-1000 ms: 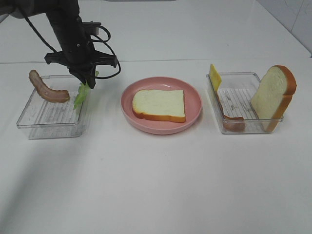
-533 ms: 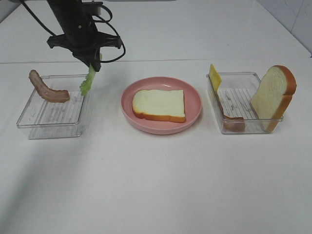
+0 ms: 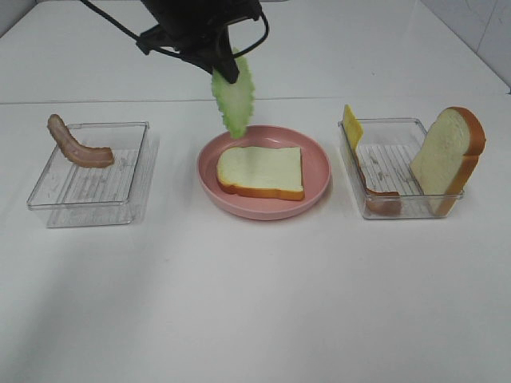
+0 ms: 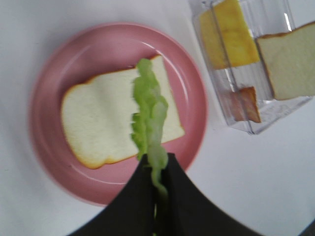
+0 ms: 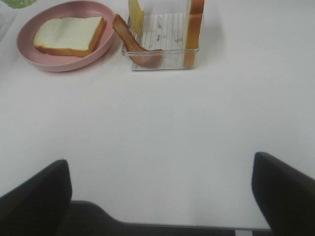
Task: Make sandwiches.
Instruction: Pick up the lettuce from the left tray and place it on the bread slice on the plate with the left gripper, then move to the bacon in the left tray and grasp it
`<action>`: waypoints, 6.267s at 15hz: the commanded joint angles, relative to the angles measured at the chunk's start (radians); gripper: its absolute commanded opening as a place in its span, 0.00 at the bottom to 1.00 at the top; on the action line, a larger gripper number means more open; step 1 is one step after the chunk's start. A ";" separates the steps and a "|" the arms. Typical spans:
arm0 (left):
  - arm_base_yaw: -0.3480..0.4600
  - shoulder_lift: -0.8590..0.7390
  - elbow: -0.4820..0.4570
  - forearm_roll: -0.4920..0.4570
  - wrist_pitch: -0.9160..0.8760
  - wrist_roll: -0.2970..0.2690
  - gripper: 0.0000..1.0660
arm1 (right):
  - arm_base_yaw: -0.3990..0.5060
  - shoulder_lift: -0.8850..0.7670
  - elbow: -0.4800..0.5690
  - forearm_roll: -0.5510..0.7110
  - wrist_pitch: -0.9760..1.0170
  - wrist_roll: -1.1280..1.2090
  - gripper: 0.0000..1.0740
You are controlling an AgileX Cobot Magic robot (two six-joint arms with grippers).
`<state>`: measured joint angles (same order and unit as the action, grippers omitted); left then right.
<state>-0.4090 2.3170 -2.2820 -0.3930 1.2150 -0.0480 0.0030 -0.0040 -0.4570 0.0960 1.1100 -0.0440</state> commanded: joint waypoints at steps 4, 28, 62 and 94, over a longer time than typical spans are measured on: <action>-0.060 0.083 -0.007 -0.238 -0.072 0.106 0.00 | -0.002 -0.029 0.004 0.002 -0.007 -0.003 0.90; -0.063 0.244 -0.039 -0.095 -0.214 0.219 0.00 | -0.002 -0.029 0.004 0.002 -0.007 -0.003 0.90; 0.300 -0.154 0.196 0.319 0.099 0.031 0.96 | -0.002 -0.029 0.004 0.002 -0.007 -0.003 0.90; 0.380 0.114 0.139 0.387 -0.053 0.092 0.24 | -0.002 -0.029 0.004 0.002 -0.007 -0.003 0.90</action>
<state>-0.0330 2.4300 -2.1420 0.0000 1.1700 0.0400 0.0030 -0.0040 -0.4570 0.0960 1.1100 -0.0440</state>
